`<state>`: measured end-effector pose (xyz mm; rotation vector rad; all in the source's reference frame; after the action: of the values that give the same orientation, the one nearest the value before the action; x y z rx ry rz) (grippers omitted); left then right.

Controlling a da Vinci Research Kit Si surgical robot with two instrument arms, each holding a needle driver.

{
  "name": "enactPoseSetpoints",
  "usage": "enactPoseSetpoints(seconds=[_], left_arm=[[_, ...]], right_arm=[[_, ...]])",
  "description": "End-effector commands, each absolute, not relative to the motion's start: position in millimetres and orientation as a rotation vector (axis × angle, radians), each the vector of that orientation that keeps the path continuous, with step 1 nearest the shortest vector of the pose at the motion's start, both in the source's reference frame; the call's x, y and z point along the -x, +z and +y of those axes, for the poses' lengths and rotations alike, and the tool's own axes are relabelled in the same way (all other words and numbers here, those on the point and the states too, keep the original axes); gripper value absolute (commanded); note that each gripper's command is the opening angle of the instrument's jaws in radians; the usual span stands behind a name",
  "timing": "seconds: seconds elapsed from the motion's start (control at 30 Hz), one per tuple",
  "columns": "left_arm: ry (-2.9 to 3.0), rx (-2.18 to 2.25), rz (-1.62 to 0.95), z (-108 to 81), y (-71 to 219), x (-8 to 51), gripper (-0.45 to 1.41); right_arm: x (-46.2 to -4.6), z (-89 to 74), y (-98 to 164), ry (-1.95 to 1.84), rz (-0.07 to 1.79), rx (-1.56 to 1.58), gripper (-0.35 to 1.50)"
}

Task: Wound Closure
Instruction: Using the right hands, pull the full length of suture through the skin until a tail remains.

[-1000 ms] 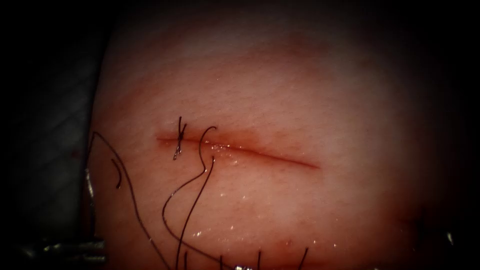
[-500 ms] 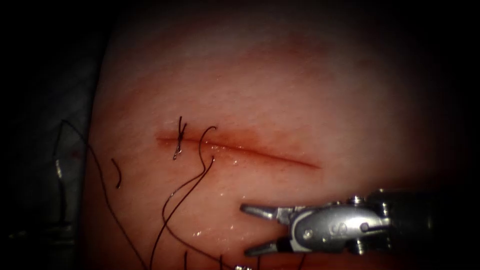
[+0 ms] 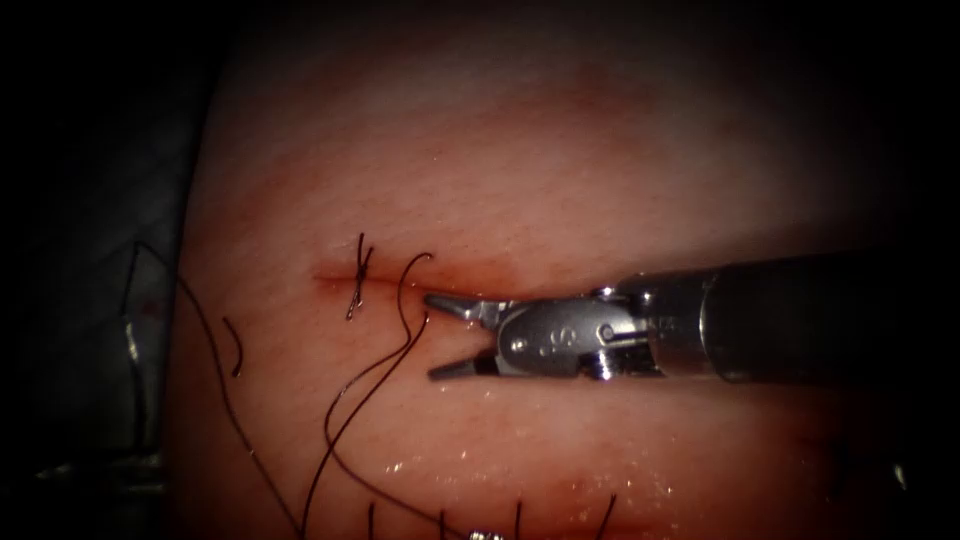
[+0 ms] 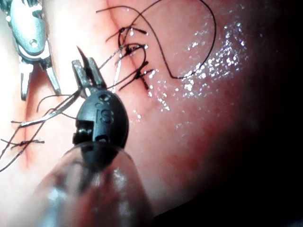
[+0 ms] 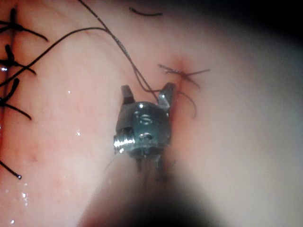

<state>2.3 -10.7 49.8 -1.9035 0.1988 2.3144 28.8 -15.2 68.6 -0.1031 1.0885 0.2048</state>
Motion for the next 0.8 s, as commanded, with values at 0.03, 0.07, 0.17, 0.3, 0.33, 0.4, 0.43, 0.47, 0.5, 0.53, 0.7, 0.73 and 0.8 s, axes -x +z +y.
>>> enactPoseSetpoints(seconds=[0.03, 0.07, 0.17, 0.3, 0.33, 0.4, 0.43, 0.47, 0.5, 0.53, 0.7, 0.73, 0.8], left_arm=[[2.313, 1.905, 0.196, -11.0, 50.3, -1.8, -0.45], [2.314, 1.906, 0.196, -11.0, 50.3, -1.8, -0.45], [2.314, 1.906, 0.196, -11.0, 50.3, -1.8, -0.45], [2.312, 1.909, 0.195, -11.0, 50.3, -1.8, -0.45], [2.312, 1.909, 0.195, -11.0, 50.2, -1.8, -0.45], [2.312, 1.909, 0.196, -11.0, 50.2, -1.8, -0.45], [2.313, 1.909, 0.196, -11.0, 50.2, -1.8, -0.45], [2.311, 1.912, 0.195, -11.1, 50.2, -1.8, -0.45], [2.311, 1.912, 0.195, -11.1, 50.2, -1.8, -0.45], [2.311, 1.912, 0.195, -11.1, 50.2, -1.8, -0.45], [2.31, 1.916, 0.193, -11.1, 50.2, -1.8, -0.45], [2.31, 1.916, 0.193, -11.1, 50.2, -1.8, -0.45], [2.309, 1.917, 0.193, -11.0, 50.2, -1.8, -0.45]], right_arm=[[-29.9, -15.4, 70.0, 0.199, 1.083, 0.105, 1.33], [-29.9, -15.5, 70.2, 0.198, 1.082, 0.108, 1.33], [-30.0, -15.6, 70.6, 0.19, 1.074, 0.103, 1.25], [-29.6, -15.6, 70.6, 0.17, 1.06, 0.086, 0.73], [-29.5, -15.7, 70.5, 0.173, 1.052, 0.068, 0.26], [-29.5, -15.7, 70.5, 0.176, 1.035, 0.05, -0.35], [-29.5, -15.7, 70.5, 0.177, 1.032, 0.052, -0.35], [-29.6, -15.7, 70.5, 0.184, 1.03, 0.051, -0.35], [-29.6, -15.7, 70.5, 0.184, 1.029, 0.051, -0.35], [-29.7, -15.7, 70.5, 0.191, 1.027, 0.049, -0.35], [-29.4, -16.3, 69.7, 0.163, 0.992, -0.01, -0.35], [-29.2, -16.6, 69.5, 0.157, 0.993, -0.014, -0.35], [-28.5, -17.5, 68.6, 0.153, 0.993, -0.021, -0.35]])
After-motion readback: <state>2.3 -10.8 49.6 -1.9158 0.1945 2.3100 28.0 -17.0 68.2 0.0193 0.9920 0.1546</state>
